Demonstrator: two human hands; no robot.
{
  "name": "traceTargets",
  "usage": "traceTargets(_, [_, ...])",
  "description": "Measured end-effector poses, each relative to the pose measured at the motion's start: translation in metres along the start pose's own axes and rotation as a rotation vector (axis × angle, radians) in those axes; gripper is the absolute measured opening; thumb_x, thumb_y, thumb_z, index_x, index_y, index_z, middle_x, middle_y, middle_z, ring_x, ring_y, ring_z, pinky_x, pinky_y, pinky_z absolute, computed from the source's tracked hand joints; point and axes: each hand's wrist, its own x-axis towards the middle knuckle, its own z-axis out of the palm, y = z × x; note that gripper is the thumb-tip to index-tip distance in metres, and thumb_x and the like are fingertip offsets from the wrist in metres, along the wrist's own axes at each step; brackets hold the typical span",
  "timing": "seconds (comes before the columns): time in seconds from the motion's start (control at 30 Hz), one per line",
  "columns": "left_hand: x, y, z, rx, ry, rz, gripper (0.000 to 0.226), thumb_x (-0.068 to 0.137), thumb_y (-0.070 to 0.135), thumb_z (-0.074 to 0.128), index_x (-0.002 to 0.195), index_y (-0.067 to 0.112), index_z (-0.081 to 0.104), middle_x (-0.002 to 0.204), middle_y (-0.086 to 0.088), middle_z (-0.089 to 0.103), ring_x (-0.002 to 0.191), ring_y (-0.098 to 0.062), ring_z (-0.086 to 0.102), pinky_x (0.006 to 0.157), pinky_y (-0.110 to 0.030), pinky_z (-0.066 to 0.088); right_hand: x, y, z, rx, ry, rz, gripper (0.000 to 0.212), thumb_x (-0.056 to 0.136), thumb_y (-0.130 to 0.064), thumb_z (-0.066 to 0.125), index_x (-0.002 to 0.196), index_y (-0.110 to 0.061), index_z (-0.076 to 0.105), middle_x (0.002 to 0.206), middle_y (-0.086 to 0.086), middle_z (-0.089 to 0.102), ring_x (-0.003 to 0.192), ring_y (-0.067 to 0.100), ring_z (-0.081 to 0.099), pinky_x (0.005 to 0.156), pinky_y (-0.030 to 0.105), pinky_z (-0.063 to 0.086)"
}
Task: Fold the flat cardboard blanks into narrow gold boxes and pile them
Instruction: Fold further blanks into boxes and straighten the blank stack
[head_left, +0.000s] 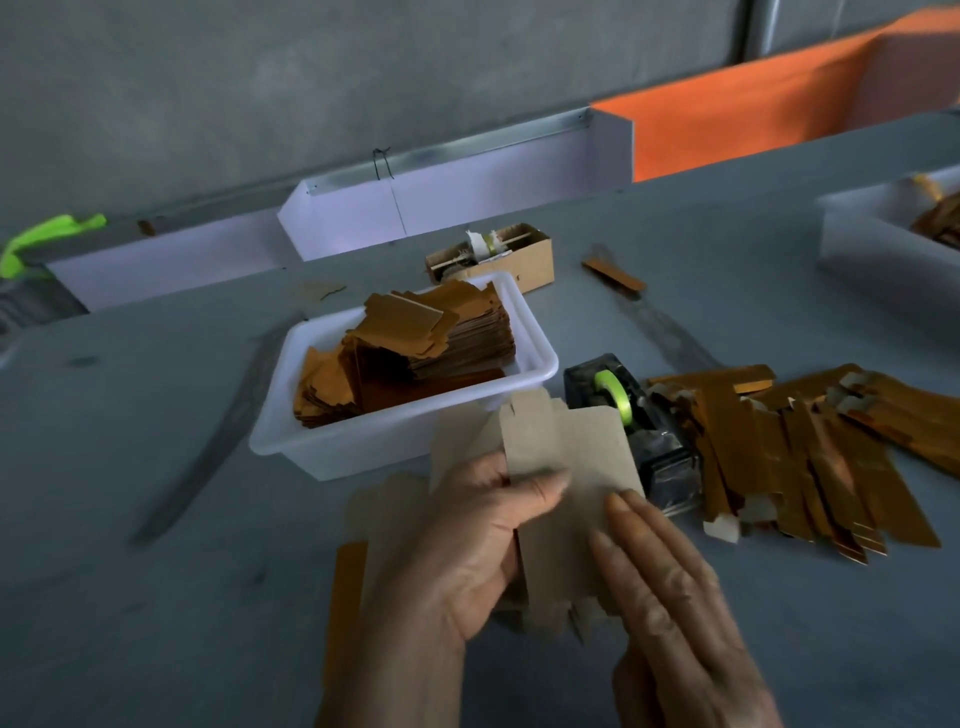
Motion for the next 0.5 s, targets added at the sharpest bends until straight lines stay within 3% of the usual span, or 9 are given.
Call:
traceTargets(0.07, [0.002,-0.001,-0.002,0.015,0.024,0.021,0.025,0.064,0.014,0.067,0.087,0.012,0.076,0.095,-0.013,0.074,0.091,-0.028,0.07,0.081,-0.042,0.055,-0.004,0.001,-0.003,0.062,-0.003,0.112,0.04,0.093,-0.018,0.037,0.129,-0.011,0.052,0.142,0.008,0.044,0.132,0.019,0.041,0.105,0.029,0.038])
traceTargets(0.13, [0.004,-0.003,-0.005,0.083,0.054,0.039,0.026,0.061,0.019,0.069,0.085,0.016,0.076,0.095,-0.008,0.075,0.096,-0.026,0.069,0.09,-0.046,0.051,-0.001,0.002,-0.01,0.253,0.042,0.381,0.046,0.082,-0.018,0.038,0.126,-0.021,0.053,0.134,0.004,0.052,0.122,0.0,0.048,0.094,0.02,0.047])
traceTargets(0.2, [0.004,-0.004,-0.005,0.12,0.069,0.05,0.027,0.059,0.023,0.07,0.085,0.019,0.076,0.095,-0.005,0.075,0.096,-0.025,0.068,0.092,-0.047,0.051,0.009,0.003,-0.016,0.474,0.09,0.693,0.026,0.095,-0.03,0.044,0.118,-0.031,0.056,0.112,-0.009,0.067,0.102,-0.007,0.059,0.081,0.019,0.053])
traceTargets(0.23, [0.003,-0.005,-0.005,0.14,0.07,0.054,0.027,0.059,0.023,0.071,0.086,0.019,0.075,0.094,-0.004,0.075,0.096,-0.025,0.068,0.093,-0.048,0.05,0.015,0.005,-0.019,0.578,0.046,0.836,0.024,0.091,-0.042,0.052,0.113,-0.035,0.058,0.1,-0.013,0.07,0.093,-0.005,0.062,0.076,0.022,0.053])
traceTargets(0.3, [0.002,-0.006,-0.002,0.187,0.07,0.066,0.03,0.06,0.025,0.073,0.09,0.019,0.074,0.094,-0.003,0.075,0.097,-0.025,0.068,0.095,-0.05,0.049,0.022,0.012,-0.019,0.767,-0.066,1.031,0.037,0.066,-0.043,0.063,0.102,-0.035,0.063,0.09,-0.016,0.071,0.083,-0.001,0.065,0.071,0.025,0.049])
traceTargets(0.4, [0.0,-0.006,0.003,0.25,0.062,0.077,0.045,0.053,0.033,0.076,0.096,0.021,0.073,0.095,0.0,0.075,0.095,-0.021,0.069,0.092,-0.047,0.051,0.032,0.012,-0.015,0.958,-0.045,1.159,0.027,0.06,-0.025,0.067,0.086,-0.02,0.07,0.078,-0.002,0.072,0.072,0.006,0.066,0.073,0.032,0.049])
traceTargets(0.5, [-0.002,-0.007,0.007,0.31,0.096,0.111,0.04,0.06,0.027,0.086,0.097,0.024,0.071,0.09,0.004,0.075,0.085,-0.015,0.071,0.08,-0.04,0.056,0.034,0.009,-0.01,1.027,-0.012,1.144,0.014,0.06,-0.018,0.066,0.073,-0.015,0.069,0.066,-0.003,0.068,0.06,0.004,0.061,0.065,0.031,0.048])
